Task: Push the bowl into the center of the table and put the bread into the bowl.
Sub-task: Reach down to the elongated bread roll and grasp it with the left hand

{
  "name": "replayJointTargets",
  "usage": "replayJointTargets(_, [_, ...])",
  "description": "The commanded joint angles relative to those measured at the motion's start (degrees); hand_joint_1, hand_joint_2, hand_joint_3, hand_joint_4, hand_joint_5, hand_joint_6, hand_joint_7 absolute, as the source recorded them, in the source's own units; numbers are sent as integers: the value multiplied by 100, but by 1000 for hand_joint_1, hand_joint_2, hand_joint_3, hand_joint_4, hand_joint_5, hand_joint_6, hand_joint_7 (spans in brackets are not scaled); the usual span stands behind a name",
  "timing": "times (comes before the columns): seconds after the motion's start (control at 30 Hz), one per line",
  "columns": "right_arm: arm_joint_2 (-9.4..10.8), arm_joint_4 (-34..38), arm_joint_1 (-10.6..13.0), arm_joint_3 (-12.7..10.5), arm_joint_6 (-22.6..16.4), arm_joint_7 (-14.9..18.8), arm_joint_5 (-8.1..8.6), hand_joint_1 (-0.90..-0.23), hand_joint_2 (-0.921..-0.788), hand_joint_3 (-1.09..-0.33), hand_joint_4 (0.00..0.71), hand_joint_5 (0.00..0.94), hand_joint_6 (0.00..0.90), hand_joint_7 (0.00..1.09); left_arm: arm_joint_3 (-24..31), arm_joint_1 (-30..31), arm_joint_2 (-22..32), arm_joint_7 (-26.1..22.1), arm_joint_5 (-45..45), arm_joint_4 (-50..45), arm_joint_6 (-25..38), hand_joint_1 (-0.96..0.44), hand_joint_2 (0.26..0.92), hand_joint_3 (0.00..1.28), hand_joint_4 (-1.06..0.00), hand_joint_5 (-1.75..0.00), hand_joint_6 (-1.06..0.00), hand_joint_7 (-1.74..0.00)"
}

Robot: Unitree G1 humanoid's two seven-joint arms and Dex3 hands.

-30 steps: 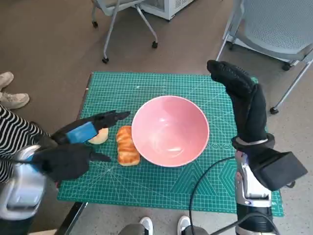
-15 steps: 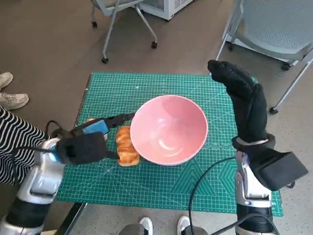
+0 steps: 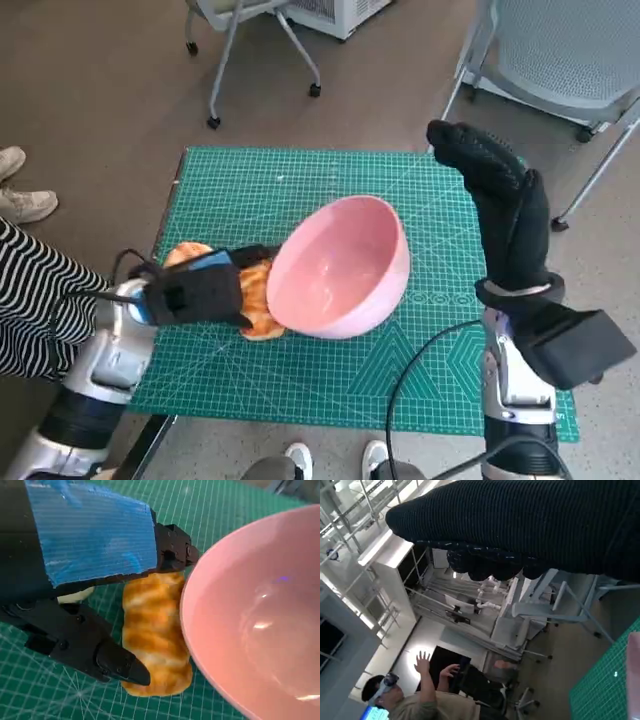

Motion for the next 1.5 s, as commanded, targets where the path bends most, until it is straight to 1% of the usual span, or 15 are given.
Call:
replayJointTargets(0.03, [-9, 12, 160, -10, 79, 23, 85, -718, -921, -751, 256, 10, 65, 645, -97, -126, -56, 43, 122, 286, -52, -302, 777, 11, -211, -19, -257, -23])
replayJointTargets(0.1, [-16, 2, 171, -12, 76, 31, 96, -719, -921, -750, 255, 9, 66, 645, -100, -120, -56, 61, 150, 326, -85, -271, 784, 12, -255, -34, -294, -39])
replayJointTargets(0.2, [-28, -6, 175, -11, 87, 33, 109, -719, -921, -749, 251, 6, 67, 644, -83, -100, -41, 62, 156, 326, -127, -252, 790, 11, -302, -47, -320, -48])
replayJointTargets(0.37, [-39, -20, 186, 0, 112, 21, 119, -720, -921, -748, 247, 4, 68, 643, -22, -65, -3, 29, 115, 267, -155, -242, 793, 9, -338, -48, -330, -48])
replayJointTargets(0.57, [-27, -68, 217, 26, 142, 4, 99, -720, -921, -749, 247, 3, 70, 644, 107, 33, 79, -2, 55, 12, -144, -240, 794, 5, -348, -36, -322, -38])
replayJointTargets(0.8, [-27, -113, 262, 53, 137, -1, 58, -717, -921, -751, 245, 2, 69, 645, 282, 171, 107, 78, 2, -216, -189, -231, 793, 3, -345, -23, -319, -31])
replayJointTargets(1.13, [-34, -107, 280, 59, 118, 26, 82, -706, -921, -754, 249, 3, 71, 650, 316, 269, 42, 146, 60, -337, -133, -224, 793, 1, -347, -13, -324, -26])
replayJointTargets(1.27, [-33, -121, 288, 61, 129, 22, 85, -705, -921, -755, 250, 4, 70, 652, 249, 259, 8, 191, 126, -271, -150, -198, 793, 1, -357, -15, -348, -34])
replayJointTargets(1.5, [-39, -138, 315, 52, 150, 24, 101, -705, -921, -753, 253, 5, 70, 655, 136, 282, -23, 274, 230, -229, -181, -136, 803, 4, -423, -35, -461, -84])
